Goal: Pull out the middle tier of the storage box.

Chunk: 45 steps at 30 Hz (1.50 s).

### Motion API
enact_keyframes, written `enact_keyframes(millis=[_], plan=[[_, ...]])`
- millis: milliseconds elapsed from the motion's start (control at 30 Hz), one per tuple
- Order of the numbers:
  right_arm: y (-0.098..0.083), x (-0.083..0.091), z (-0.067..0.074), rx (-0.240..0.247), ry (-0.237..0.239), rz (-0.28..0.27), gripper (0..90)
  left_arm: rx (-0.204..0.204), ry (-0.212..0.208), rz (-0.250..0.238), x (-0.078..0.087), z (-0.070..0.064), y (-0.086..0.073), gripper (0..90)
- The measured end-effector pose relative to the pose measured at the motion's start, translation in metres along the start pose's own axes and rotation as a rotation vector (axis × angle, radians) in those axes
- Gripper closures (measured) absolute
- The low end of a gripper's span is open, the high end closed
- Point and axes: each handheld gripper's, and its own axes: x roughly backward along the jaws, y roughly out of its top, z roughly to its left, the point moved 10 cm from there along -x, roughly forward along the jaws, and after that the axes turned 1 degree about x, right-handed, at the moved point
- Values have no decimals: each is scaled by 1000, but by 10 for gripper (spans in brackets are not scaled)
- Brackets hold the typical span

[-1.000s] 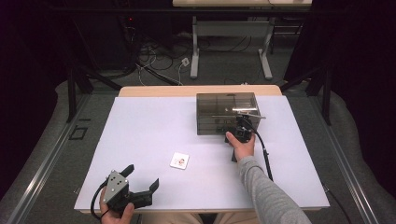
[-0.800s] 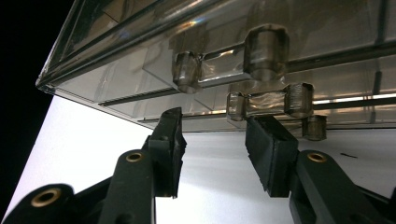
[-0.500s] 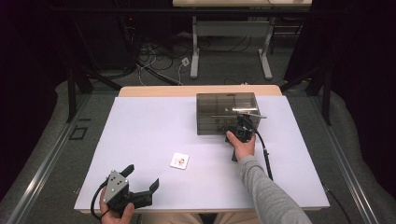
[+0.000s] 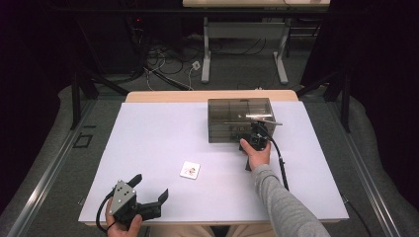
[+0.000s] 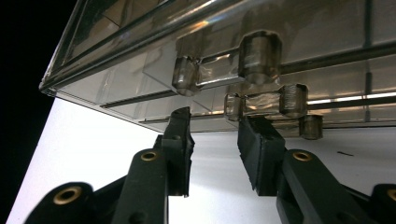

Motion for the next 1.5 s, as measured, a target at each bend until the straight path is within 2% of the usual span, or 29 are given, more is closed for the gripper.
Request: enact_keyframes(millis=[100, 133, 200, 467, 533, 633, 833, 1100, 1233, 1500], plan=[[0, 0, 0, -4, -4, 2, 678, 0, 0, 0, 0, 0, 0, 7], [-1, 1, -2, 6, -12, 18, 694, -1, 0, 0, 0, 0, 0, 7], [0, 0, -1, -8, -11, 4, 709, 0, 0, 0, 0, 0, 0, 7], [0, 1, -4, -5, -23, 16, 764, 2, 0, -2, 0, 0, 0, 6], [0, 1, -6, 7, -30, 11, 790, 2, 0, -3, 0, 0, 0, 7], [1, 0, -7, 0, -41, 4, 815, 2, 0, -3, 0, 0, 0, 7], [-1, 1, -6, -28, -41, 23, 827, 3, -1, 1, 0, 0, 0, 6], [-1, 1, -6, -15, -27, 25, 832, 5, -1, -5, 0, 0, 0, 7], [-1, 1, -6, -11, -35, 28, 834, 5, -1, -4, 0, 0, 0, 7], [0, 1, -6, -4, -32, 9, 834, 0, 0, -3, 0, 0, 0, 7]])
